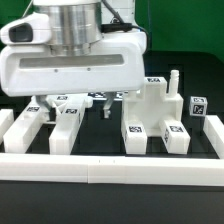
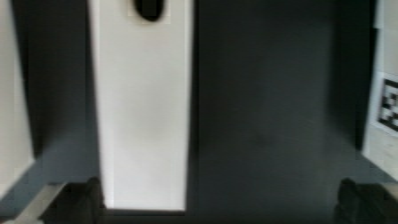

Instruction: Assemble chair

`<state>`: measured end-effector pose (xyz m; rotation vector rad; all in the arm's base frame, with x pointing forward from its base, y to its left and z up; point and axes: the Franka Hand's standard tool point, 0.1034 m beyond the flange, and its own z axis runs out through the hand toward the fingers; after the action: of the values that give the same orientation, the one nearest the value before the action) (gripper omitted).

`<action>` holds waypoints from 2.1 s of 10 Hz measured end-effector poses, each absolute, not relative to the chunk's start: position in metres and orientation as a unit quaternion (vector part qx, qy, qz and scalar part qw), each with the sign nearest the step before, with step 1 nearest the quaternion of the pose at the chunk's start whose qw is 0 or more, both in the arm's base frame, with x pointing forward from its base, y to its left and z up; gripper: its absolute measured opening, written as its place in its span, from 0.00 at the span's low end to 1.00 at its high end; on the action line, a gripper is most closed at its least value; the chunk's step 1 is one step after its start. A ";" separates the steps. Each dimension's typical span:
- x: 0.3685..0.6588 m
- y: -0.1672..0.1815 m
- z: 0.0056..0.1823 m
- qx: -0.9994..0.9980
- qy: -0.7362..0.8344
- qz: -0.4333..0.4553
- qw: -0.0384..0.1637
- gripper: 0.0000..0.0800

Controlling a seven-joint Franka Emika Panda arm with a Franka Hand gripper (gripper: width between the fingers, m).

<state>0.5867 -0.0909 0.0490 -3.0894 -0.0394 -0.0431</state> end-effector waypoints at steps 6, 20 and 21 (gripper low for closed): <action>0.579 -0.105 0.029 -0.998 -0.050 -0.028 0.005 0.81; 0.578 -0.105 0.018 -0.998 -0.057 -0.027 -0.003 0.35; 0.582 -0.101 0.029 -0.998 -0.058 -0.033 -0.002 0.35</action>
Offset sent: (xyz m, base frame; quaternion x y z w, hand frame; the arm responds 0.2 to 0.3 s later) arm 0.0000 0.0000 0.0000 0.0000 0.0000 0.0000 1.0000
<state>0.5815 -0.1013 0.0286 -3.1379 -0.1837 -0.1033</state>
